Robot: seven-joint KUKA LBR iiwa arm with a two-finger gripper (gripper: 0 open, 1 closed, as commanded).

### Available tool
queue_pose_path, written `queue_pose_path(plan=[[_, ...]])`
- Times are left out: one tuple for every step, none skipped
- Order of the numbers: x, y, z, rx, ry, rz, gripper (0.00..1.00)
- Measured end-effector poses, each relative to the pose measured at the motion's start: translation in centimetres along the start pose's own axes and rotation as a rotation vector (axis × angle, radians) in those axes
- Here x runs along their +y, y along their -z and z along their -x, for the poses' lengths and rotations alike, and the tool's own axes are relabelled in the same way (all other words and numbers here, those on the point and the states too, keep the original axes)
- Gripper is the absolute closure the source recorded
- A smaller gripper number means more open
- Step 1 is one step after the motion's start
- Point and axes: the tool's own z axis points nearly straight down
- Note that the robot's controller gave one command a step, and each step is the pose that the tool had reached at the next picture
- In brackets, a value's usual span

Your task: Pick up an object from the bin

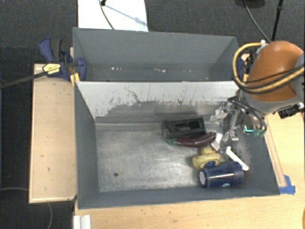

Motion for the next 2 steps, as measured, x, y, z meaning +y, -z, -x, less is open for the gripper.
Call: queue_pose_path(plan=[[0.0,0.4,0.2,-0.008,0.002,-0.001,0.0],[3.8,-6.8,2.0,-0.015,-0.095,0.001,0.0]])
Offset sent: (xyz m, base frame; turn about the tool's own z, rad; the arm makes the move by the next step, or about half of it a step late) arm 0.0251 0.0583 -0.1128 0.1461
